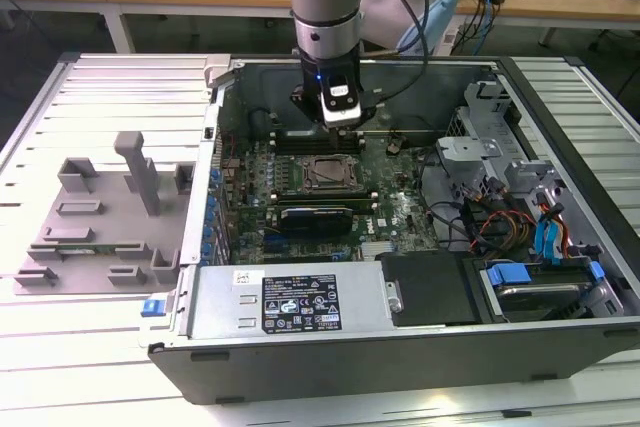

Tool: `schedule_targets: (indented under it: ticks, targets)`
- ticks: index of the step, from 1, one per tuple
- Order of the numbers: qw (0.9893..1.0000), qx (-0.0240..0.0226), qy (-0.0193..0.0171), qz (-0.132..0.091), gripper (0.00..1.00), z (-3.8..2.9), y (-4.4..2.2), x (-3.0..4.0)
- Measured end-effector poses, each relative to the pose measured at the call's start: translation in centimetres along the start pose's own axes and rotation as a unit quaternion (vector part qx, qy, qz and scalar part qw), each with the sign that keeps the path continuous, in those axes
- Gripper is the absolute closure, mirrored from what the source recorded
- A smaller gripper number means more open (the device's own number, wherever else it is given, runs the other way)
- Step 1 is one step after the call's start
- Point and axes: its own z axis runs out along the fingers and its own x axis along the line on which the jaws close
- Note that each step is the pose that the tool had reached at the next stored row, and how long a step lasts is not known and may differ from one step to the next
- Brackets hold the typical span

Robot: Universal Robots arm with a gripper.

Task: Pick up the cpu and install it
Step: 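Install the first cpu locking lever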

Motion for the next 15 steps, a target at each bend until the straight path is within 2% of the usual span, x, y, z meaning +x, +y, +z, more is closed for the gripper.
schedule_targets:
  ticks: [2,3,5,6,8,10,13,15]
  targets:
    - [1.0,0.0008,-0.0005,0.0,0.89,-0.06,0.0,-0.02]
    - [1.0,0.0033,-0.0017,-0.001,0.89,-0.07,-0.02,-0.03]
    - [0.9998,0.0197,-0.0092,-0.003,0.89,-0.1,-0.33,-0.17]
    - [0.9996,0.0246,-0.0115,-0.004,0.89,-0.14,-0.68,-0.29]
    - [0.9995,0.0269,-0.0126,-0.005,0.89,-0.21,-1.42,-0.48]
    - [0.9995,0.0277,-0.013,-0.005,0.89,-0.26,-1.83,-0.56]
    - [0.9994,0.0307,-0.0144,-0.007,0.89,-0.31,-2.29,-0.55]
    - [0.9993,0.032,-0.0149,-0.008,0.89,-0.31,-2.29,-0.55]
